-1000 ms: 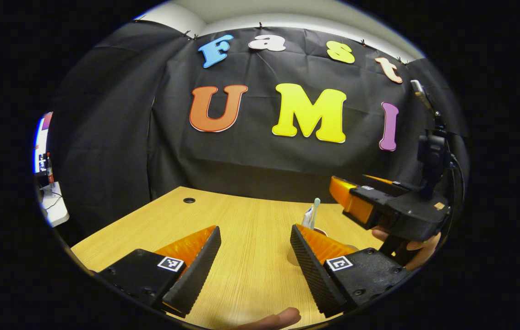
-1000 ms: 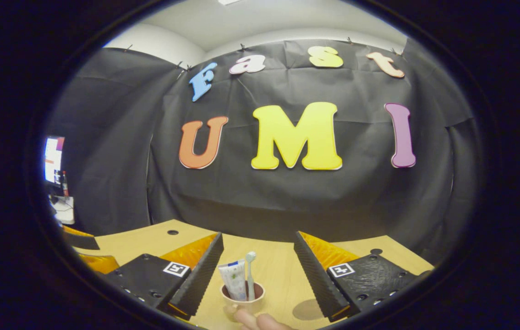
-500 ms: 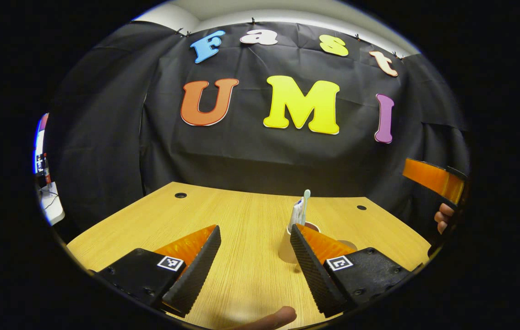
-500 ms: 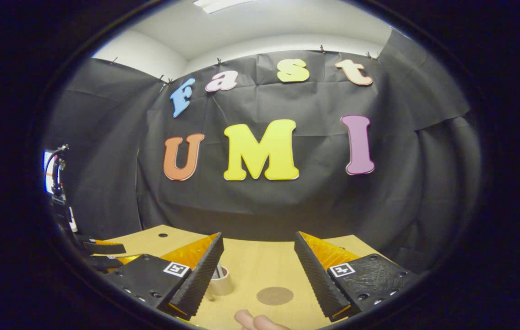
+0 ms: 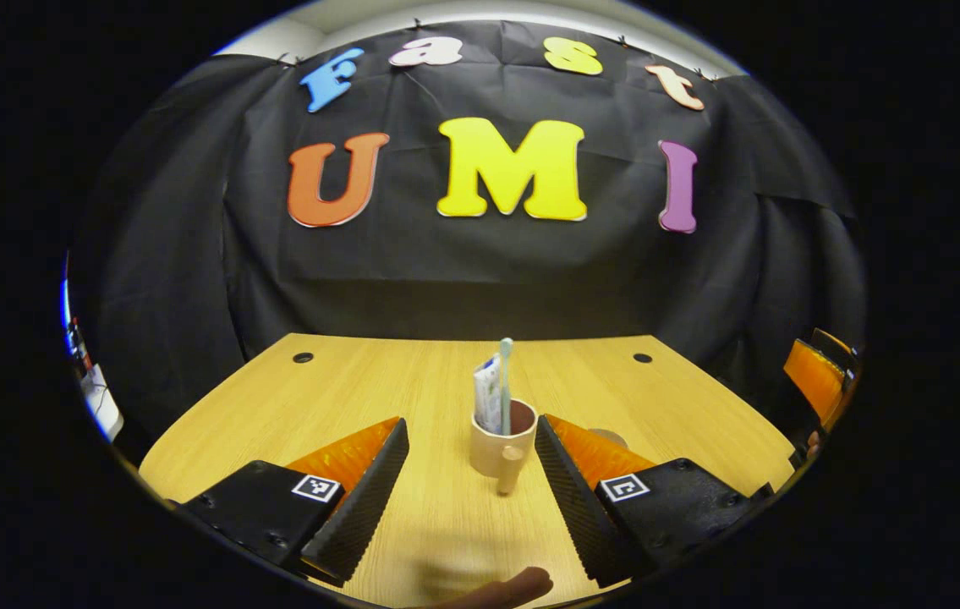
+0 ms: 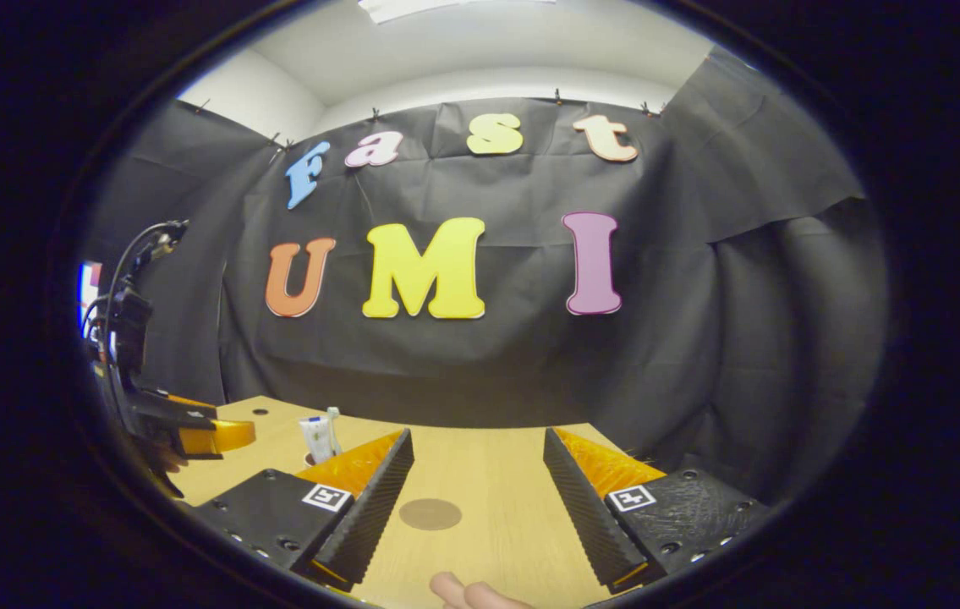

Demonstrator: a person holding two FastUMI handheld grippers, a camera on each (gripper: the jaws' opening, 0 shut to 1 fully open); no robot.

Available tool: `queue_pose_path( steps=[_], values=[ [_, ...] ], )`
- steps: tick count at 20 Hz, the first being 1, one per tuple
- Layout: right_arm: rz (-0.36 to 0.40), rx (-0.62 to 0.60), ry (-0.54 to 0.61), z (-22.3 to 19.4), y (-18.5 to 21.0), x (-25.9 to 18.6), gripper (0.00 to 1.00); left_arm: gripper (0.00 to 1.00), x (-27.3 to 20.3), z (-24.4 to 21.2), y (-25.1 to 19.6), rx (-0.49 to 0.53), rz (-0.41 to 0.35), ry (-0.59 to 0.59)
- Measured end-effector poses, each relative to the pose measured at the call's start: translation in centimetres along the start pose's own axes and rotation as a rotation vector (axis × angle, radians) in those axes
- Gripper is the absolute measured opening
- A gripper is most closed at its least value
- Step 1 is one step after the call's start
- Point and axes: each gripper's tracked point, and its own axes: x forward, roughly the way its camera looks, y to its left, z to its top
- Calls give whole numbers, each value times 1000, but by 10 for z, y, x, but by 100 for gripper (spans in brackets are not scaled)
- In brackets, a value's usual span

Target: Put the toothbrush and toothpaste on the desktop into the cup, then pick up the cup and place it on the coaster on the desktop.

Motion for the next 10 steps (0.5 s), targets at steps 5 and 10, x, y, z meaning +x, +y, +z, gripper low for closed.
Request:
queue_pose_path(
  steps=[5,10],
  values=[
    [17,18,11,-9,0,0,94,100,31,10,0,48,25,230],
    [56,22,27,-20,6,-2,94,97,60,-23,-21,-22,-47,565]
  ],
)
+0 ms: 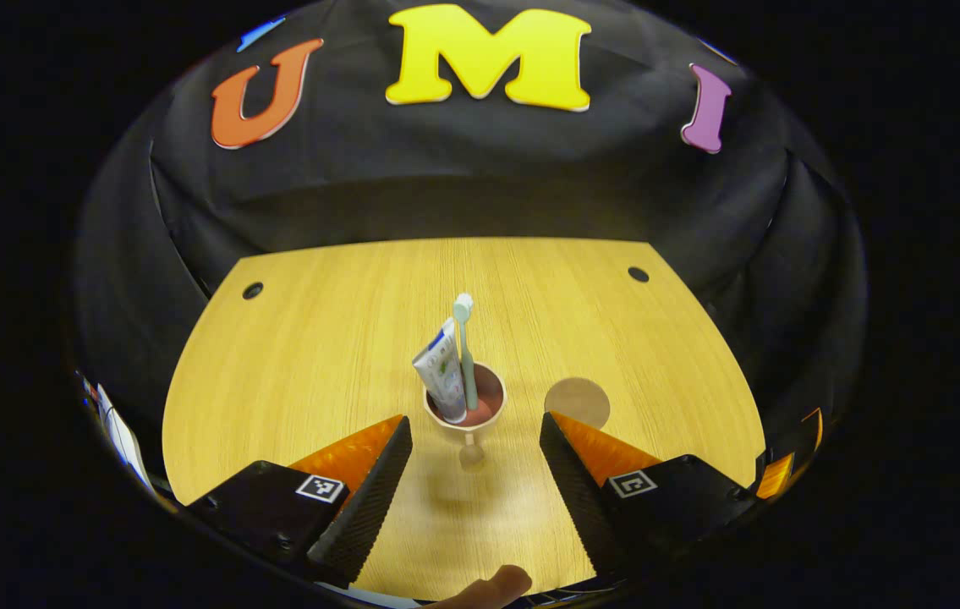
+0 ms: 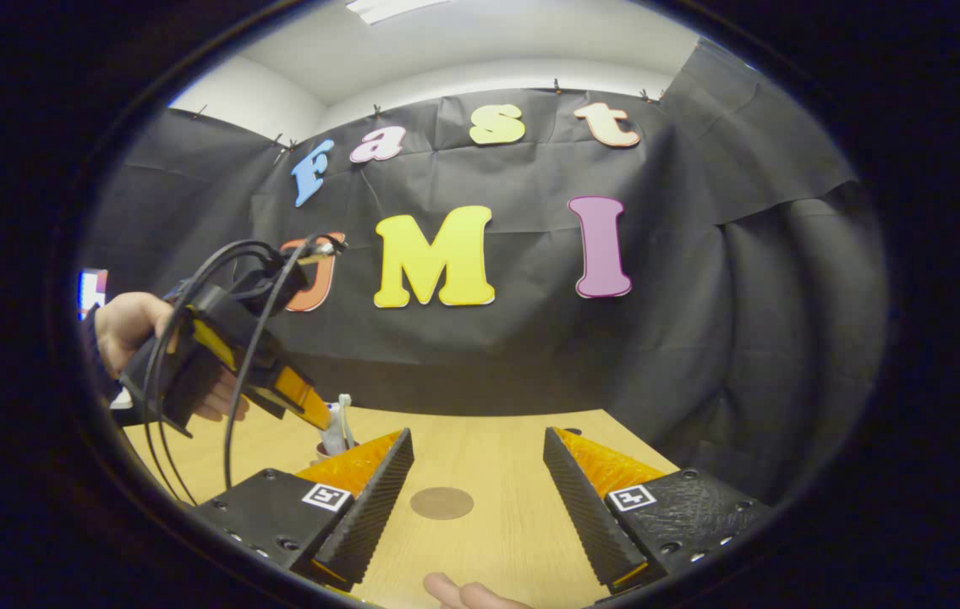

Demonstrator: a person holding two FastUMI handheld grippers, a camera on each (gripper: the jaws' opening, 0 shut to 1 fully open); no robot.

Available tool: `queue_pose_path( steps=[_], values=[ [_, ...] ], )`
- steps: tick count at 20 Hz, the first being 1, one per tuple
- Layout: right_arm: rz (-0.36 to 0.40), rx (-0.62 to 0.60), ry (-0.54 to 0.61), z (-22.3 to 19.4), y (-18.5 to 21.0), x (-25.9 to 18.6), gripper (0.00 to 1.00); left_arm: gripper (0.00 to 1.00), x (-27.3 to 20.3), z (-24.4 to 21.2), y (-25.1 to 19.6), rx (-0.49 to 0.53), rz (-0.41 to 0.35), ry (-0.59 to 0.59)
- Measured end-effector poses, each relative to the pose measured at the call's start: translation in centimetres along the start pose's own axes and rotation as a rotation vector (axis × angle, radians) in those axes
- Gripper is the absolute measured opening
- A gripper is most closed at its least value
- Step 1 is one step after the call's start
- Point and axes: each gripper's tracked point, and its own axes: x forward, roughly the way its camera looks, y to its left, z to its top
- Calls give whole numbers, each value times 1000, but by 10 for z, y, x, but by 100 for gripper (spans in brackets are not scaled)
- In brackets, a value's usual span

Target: Put the toothbrush and toothpaste on the desktop into the cup, then pick up the cup and place it on the coaster on the desktop.

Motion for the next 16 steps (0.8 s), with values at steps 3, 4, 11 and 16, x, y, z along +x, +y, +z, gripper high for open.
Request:
queue_pose_path(
  steps=[3,4,11,16],
  values=[
    [22,36,-13,3,-1,1,94,98,20,-16,-8,-27,-20,150],
    [26,46,-14,1,-4,1,94,98,24,-18,-7,-35,-13,176],
    [17,103,19,-14,-23,13,93,99,44,-30,-5,-66,-11,314],
    [80,70,40,-23,-6,13,95,87,44,-26,-3,-93,21,370]
  ],
)
